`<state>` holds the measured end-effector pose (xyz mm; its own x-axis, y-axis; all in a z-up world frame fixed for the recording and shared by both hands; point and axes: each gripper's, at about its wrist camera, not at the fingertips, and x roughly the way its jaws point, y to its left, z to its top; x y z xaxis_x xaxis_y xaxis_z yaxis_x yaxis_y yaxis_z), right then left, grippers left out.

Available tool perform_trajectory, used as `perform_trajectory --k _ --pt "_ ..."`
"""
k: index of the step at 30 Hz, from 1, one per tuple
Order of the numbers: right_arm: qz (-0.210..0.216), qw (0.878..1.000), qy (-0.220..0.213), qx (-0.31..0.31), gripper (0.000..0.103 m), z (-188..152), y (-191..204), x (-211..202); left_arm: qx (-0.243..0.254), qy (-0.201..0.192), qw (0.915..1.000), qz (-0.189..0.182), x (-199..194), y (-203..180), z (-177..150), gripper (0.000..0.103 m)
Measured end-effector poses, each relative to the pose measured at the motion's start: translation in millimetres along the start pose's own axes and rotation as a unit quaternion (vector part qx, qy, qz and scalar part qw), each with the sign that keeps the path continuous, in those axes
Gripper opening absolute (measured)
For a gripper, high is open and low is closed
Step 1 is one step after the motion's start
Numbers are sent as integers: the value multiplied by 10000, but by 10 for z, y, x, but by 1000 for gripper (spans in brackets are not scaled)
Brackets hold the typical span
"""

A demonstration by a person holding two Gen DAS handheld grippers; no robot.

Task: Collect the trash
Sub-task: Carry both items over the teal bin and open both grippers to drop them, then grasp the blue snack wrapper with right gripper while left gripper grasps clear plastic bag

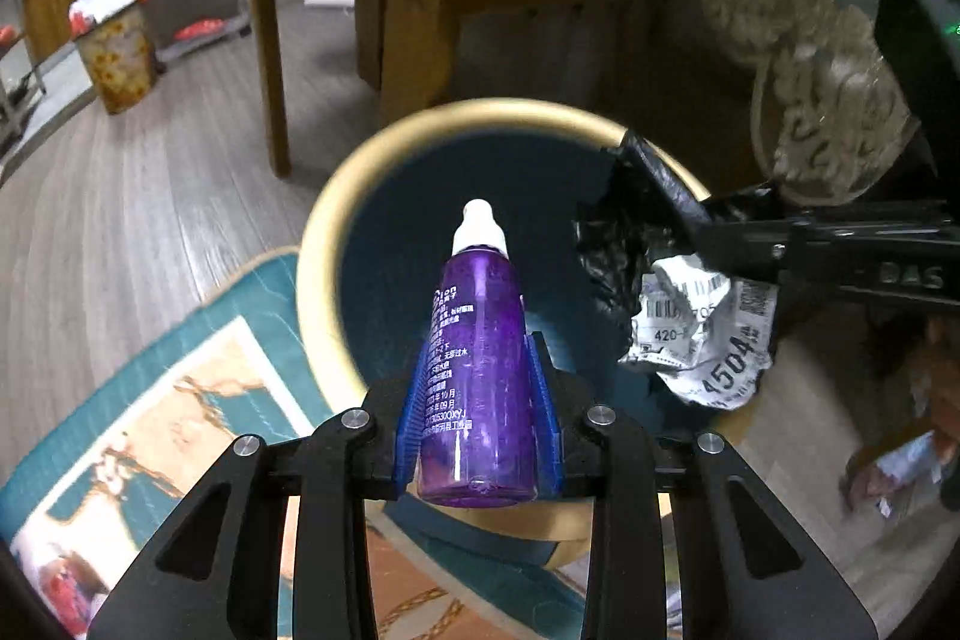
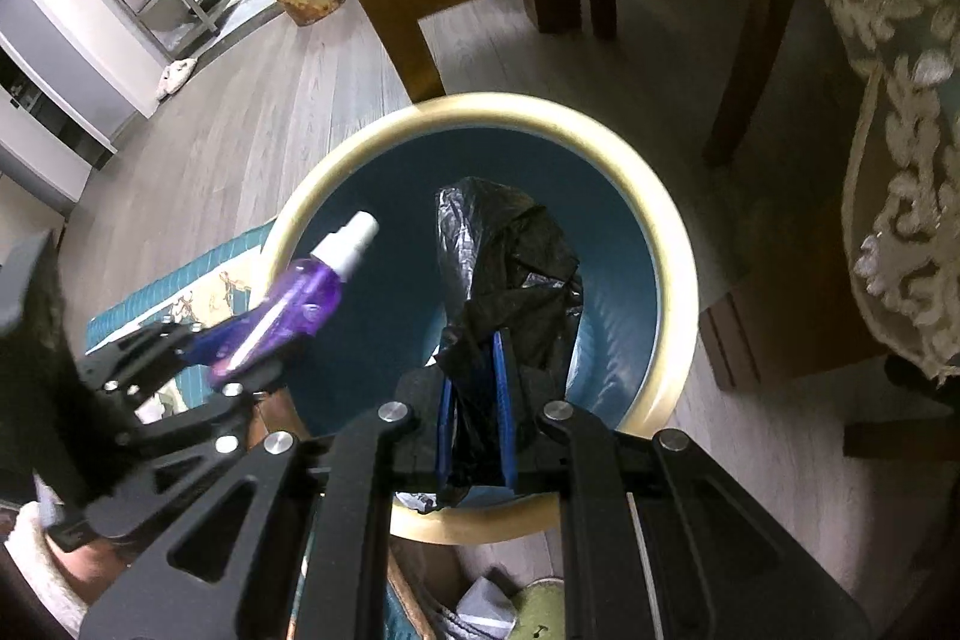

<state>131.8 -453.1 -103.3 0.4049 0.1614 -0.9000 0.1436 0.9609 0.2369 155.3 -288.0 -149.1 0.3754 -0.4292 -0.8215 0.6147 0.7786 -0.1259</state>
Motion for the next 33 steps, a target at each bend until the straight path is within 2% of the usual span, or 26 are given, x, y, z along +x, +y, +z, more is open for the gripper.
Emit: perform_trajectory --k 2,6,13,14,15,17,20,22,23,25,27,30,33 --pt "56 10000 4 -2 11 3 20 8 29 34 9999 97 78 -9 33 34" --pt "235 9997 -96 62 11 36 81 15 -112 -90 9998 121 7 9 74 46" --pt "-35 9997 -96 -220 11 80 307 96 -317 -400 9983 274 -444 286 45 48" --pt "-132 9995 -147 -248 16 96 334 90 -332 -431 9980 315 -510 322 34 49" --pt "-244 9991 -210 -262 33 112 364 74 -359 -473 9975 377 -597 378 7 51" --pt "-326 9983 -429 -205 54 127 384 -1 -413 -553 9964 498 -751 496 -53 52" --pt "-312 9979 -553 -132 55 144 410 -81 -514 -674 9939 710 -1039 677 -148 52" --pt "-311 9976 -608 -122 60 134 450 -140 -631 -766 9913 861 -1302 830 -238 53" --pt "-304 9974 -638 -139 66 120 464 -164 -681 -793 9903 919 -1391 883 -265 54" --pt "-324 9964 -755 -222 76 76 544 -250 -789 -886 9872 1070 -1651 1017 -381 67" --pt "-286 9958 -832 -268 86 36 624 -322 -859 -959 9838 1246 -1906 1116 -505 70" --pt "-101 9951 -952 -230 95 -59 760 -452 -1035 -1051 9782 1461 -2237 1242 -699 79" --pt "120 9941 -1063 -194 97 -190 953 -576 -1275 -1174 9711 1643 -2522 1356 -903 80"
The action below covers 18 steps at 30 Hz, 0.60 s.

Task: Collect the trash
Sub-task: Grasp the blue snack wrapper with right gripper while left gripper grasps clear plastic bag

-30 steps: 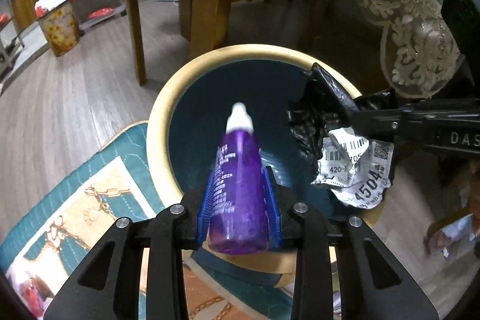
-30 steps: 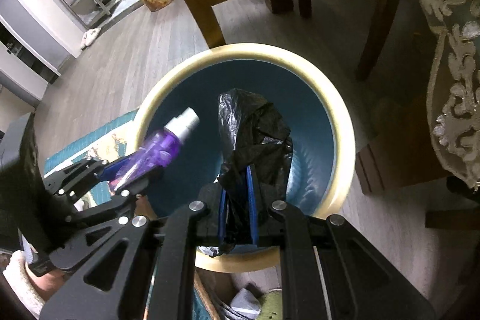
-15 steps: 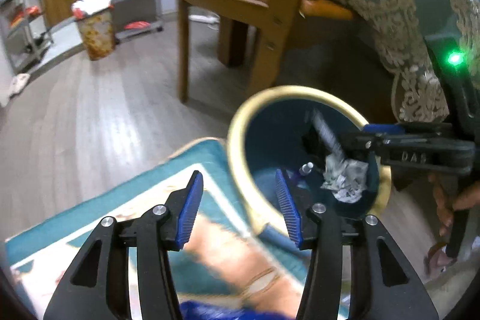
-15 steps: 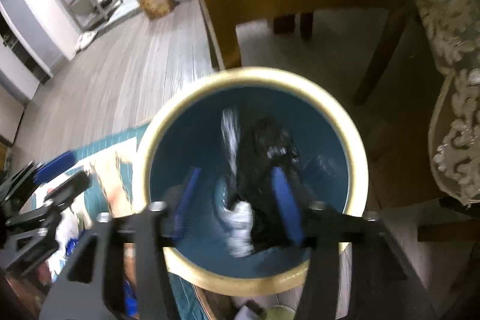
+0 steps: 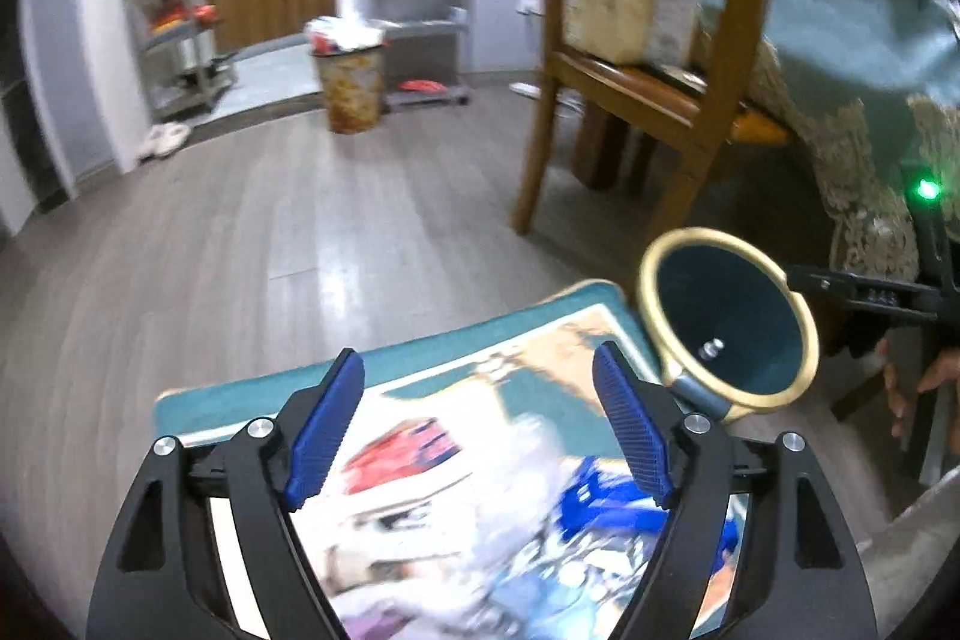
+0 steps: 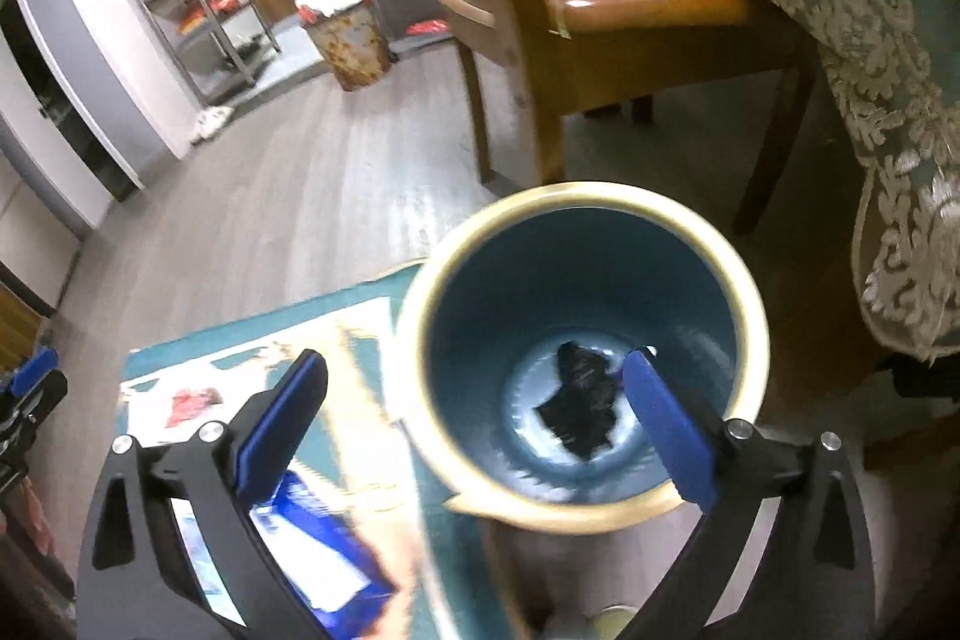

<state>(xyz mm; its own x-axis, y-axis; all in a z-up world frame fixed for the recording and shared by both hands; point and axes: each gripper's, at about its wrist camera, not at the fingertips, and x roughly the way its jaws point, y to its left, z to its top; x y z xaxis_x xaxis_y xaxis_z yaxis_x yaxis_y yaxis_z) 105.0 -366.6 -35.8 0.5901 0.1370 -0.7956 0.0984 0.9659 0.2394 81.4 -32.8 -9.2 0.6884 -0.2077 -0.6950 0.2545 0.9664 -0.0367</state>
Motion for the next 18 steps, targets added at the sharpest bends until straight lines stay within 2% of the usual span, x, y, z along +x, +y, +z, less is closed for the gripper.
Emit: perform_trajectory --k 5,7,9,14,18 --pt "180 9990 -20 -400 97 -218 383 -144 -466 -55 9985 283 -321 359 -227 81" --pt "143 9972 -71 -736 97 -351 569 -198 -597 -75 9974 400 -424 470 -343 89" --pt "87 9954 -20 -951 97 -486 666 -219 -713 -64 9965 441 -471 562 -442 90" --pt "97 9888 164 -1478 97 -790 919 -178 -768 203 9942 723 -416 786 -628 90" --pt "163 9836 363 -1757 97 -1011 1068 -90 -1044 309 9920 642 -329 876 -670 90"
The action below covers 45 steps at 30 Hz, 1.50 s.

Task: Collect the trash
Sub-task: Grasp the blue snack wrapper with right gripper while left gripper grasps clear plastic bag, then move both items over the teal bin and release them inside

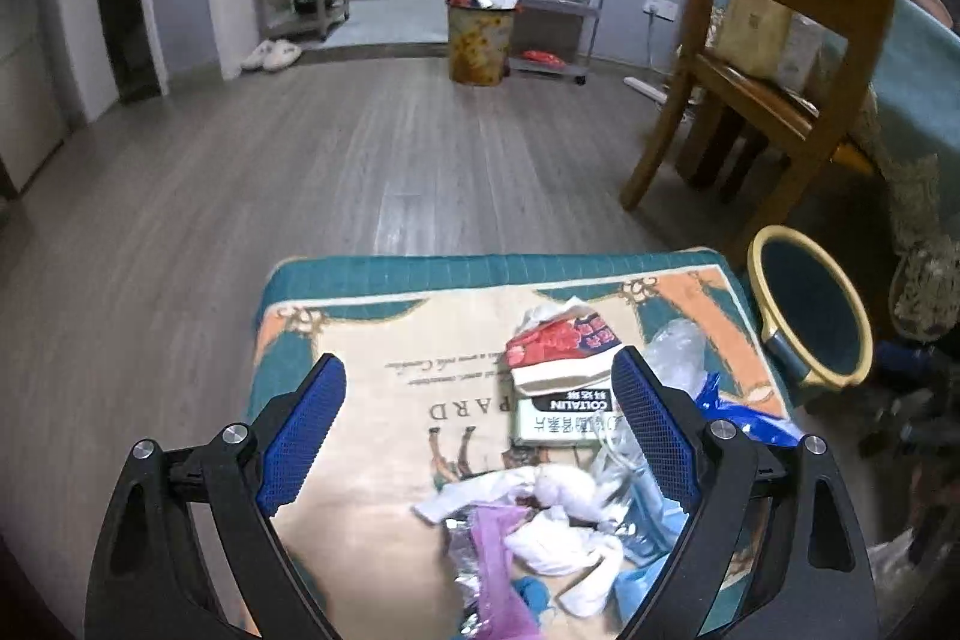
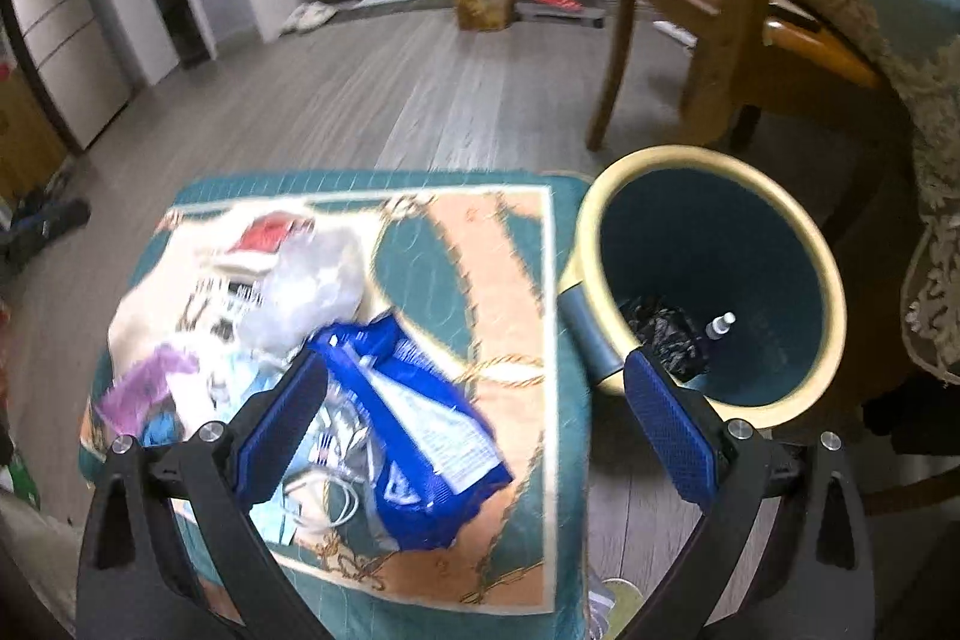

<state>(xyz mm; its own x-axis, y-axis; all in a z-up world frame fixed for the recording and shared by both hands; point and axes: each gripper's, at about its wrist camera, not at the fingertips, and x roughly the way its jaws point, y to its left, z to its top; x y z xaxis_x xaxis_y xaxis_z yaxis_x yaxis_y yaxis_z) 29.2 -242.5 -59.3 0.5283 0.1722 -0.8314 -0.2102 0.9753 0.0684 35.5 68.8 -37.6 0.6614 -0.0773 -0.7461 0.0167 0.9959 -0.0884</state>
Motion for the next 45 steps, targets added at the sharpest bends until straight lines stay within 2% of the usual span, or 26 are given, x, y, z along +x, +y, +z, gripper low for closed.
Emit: perform_trajectory --k 4,6,7,9,11,14,17,23,26,32,35,37,38,39,41,42,45 --pt "160 9986 305 -396 93 -100 178 177 50 51 9999 -92 92 -68 -7 90" --pt "220 9966 498 -615 75 -139 254 286 136 125 9997 -130 169 -150 -4 90" --pt "239 9957 574 -685 72 -155 271 334 180 143 9996 -140 192 -177 -11 90" --pt "327 9924 786 -892 52 -209 335 447 260 190 9993 -167 261 -246 -1 90" --pt "344 9884 919 -1156 40 -247 407 534 299 230 9990 -232 327 -305 15 90" --pt "339 9843 945 -1452 19 -242 475 592 372 304 9983 -340 431 -396 36 90" --pt "370 9830 886 -1562 12 -192 467 522 516 374 9972 -395 520 -514 40 90" --pt "119 9803 722 -1833 10 41 313 140 700 390 9955 -510 591 -698 89 90" --pt "-20 9824 548 -1783 10 182 76 -14 912 396 9934 -571 632 -863 74 90" --pt "56 9969 336 -706 10 356 -483 -16 1252 637 9883 -592 827 -1115 -51 90" --pt "-11 9976 254 -645 10 422 -600 -4 1415 793 9850 -595 951 -1236 -107 87" --pt "47 9986 275 -459 10 460 -709 30 1495 959 9818 -671 1046 -1302 -142 78" --pt "64 9989 273 -371 10 469 -762 36 1540 1048 9800 -704 1094 -1334 -163 67" --pt "51 9992 259 -307 10 480 -822 40 1616 1180 9770 -735 1157 -1385 -190 51" --pt "37 9995 236 -188 10 499 -932 36 1767 1360 9721 -735 1234 -1460 -234 31" --pt "31 9997 230 -79 10 509 -1016 35 1802 1379 9708 -777 1233 -1483 -240 25" --pt "-18 9995 168 265 10 557 -1253 35 1957 1114 9714 -758 1134 -1588 -147 22"
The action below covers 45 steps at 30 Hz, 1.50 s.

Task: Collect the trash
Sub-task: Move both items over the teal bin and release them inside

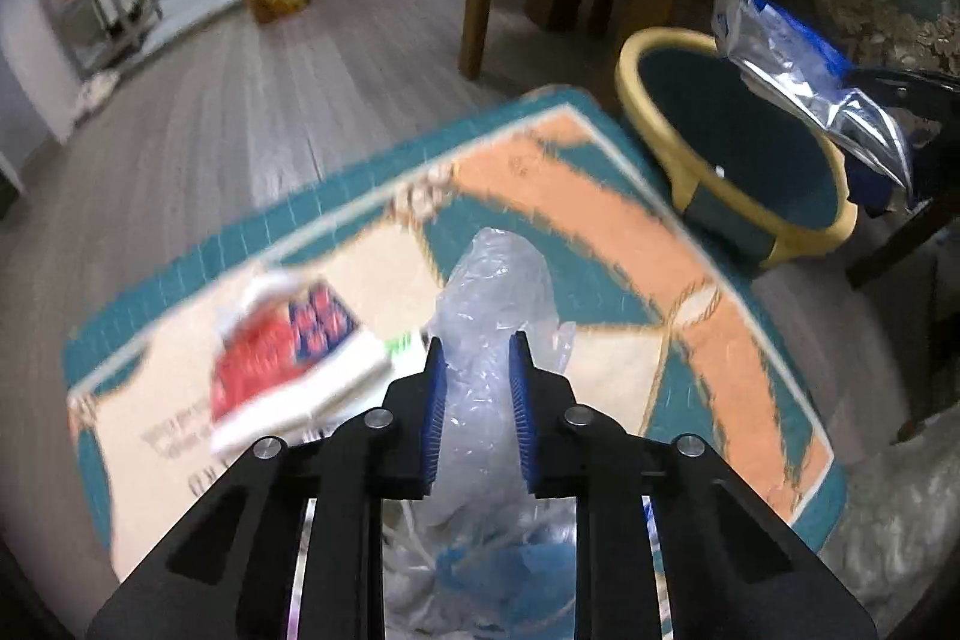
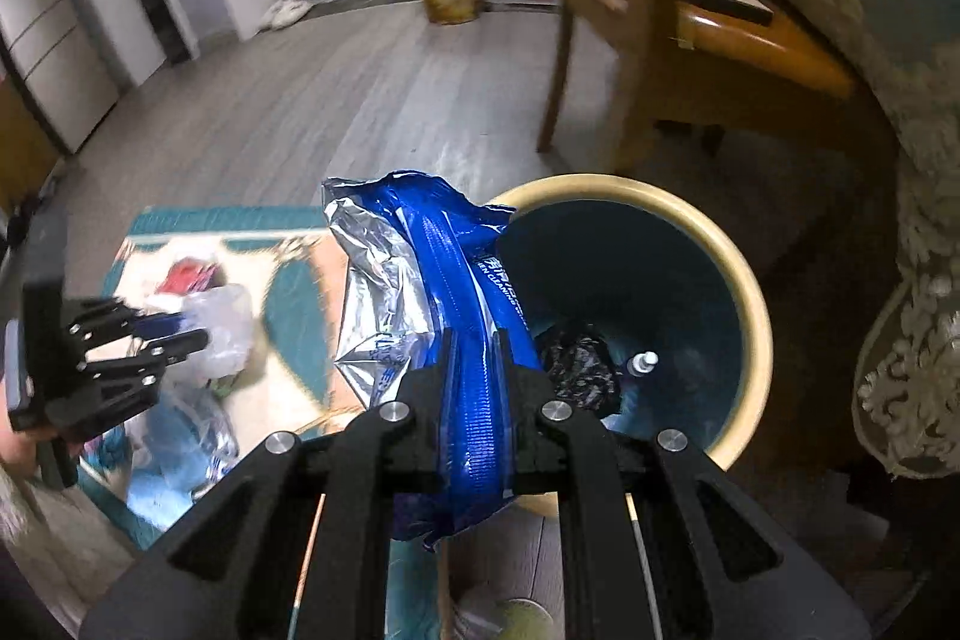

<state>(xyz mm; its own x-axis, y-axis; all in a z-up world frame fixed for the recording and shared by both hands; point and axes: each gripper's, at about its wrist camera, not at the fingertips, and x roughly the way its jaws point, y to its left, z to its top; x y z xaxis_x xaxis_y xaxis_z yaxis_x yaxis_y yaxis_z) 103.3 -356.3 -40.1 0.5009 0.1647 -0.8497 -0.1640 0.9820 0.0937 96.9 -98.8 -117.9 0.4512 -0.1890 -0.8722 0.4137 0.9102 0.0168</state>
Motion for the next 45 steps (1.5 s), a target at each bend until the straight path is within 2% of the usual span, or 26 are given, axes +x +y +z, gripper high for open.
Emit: perform_trajectory --k 7,12,21,28,29,30,31,32,33,40,45 --pt "-162 9952 -159 955 10 68 -664 -18 -129 -994 9949 78 -430 -118 370 22" --pt "-312 9907 -142 1314 10 8 -953 12 -271 -1290 9909 -273 -456 -294 617 22" --pt "-428 9859 218 1604 10 -197 -1202 184 4 -1019 9895 -1028 35 -1019 944 22" --pt "-256 9847 184 1711 11 -205 -1227 200 -49 -766 9889 -1272 438 -1379 1034 22" --pt "-226 9855 82 1679 15 -214 -1227 174 -83 -778 9887 -1280 454 -1387 1034 30" --pt "-194 9863 -2 1637 26 -210 -1223 152 -128 -814 9890 -1230 470 -1399 1046 45" --pt "-206 9873 -81 1576 33 -200 -1210 121 -173 -846 9892 -1184 469 -1396 1051 54" --pt "-282 9883 -214 1486 48 -178 -1184 79 -250 -919 9887 -1161 454 -1376 1058 68" --pt "-357 9887 -313 1419 54 -161 -1166 48 -299 -956 9882 -1161 448 -1363 1063 69" --pt "-452 9891 -187 1388 56 -115 -1104 111 -451 -993 9883 -1064 342 -1177 1044 69" --pt "-477 9891 -263 1365 62 -93 -1063 67 -368 -1058 9896 -908 180 -1063 972 69"
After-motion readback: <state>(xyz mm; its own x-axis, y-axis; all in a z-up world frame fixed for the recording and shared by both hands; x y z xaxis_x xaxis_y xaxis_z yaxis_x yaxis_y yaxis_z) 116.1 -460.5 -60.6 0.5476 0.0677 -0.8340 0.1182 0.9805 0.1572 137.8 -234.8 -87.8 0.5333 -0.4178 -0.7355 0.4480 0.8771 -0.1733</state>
